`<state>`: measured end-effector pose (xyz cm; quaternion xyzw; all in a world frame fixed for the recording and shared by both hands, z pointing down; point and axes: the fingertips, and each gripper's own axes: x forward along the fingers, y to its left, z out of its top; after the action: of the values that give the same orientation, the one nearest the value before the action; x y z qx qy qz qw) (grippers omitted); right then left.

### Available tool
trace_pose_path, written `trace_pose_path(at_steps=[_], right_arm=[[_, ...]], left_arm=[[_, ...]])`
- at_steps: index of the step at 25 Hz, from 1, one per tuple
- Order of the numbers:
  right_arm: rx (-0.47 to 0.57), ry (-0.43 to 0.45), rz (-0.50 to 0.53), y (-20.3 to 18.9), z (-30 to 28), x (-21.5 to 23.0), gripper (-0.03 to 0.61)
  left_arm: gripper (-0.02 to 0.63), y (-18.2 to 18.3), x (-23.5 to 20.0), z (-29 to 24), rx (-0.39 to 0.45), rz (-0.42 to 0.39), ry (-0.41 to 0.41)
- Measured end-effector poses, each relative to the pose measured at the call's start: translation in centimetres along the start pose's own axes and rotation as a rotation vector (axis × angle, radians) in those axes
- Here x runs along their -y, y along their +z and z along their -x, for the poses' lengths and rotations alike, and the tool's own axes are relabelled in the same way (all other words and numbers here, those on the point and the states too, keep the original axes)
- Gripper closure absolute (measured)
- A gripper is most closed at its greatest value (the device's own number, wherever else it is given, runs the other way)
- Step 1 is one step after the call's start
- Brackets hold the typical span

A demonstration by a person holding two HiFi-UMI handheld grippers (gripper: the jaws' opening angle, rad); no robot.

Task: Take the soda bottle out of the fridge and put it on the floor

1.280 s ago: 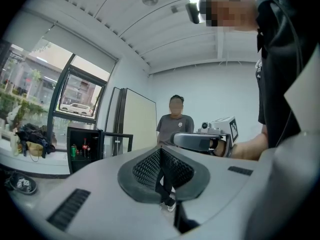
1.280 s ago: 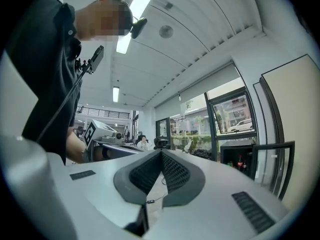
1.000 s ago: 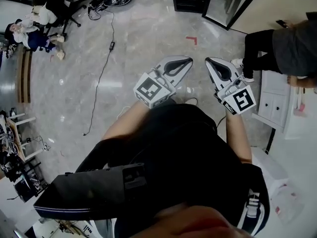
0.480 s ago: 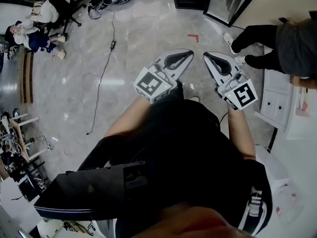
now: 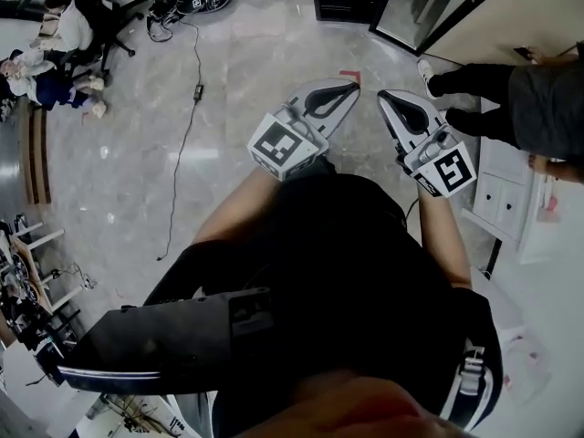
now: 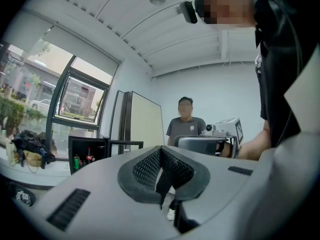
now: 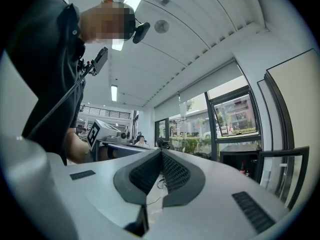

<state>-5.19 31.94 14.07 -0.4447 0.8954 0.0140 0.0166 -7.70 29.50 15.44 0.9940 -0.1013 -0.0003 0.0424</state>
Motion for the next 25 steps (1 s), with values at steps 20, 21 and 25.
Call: trace_pose_path(at_steps=[20, 21, 25], right_arm=[[-0.041, -0.028, -0.059, -2.7, -8.0, 7.8, 0.566], [-0.04, -0.023, -0.058, -2.8, -8.2, 8.6, 0.566], [-0.042, 0.007, -0.054, -3.1, -10.0, 12.9, 0.566]], left_arm=[[0.609, -0.5, -10.9, -3.4, -0.002, 0.028, -0.052], [0.609, -0.6, -11.5, -4.0, -0.003, 0.029, -0.048], [0.609, -0.6, -14.7, -6.5, -0.007, 0.019, -0.012]])
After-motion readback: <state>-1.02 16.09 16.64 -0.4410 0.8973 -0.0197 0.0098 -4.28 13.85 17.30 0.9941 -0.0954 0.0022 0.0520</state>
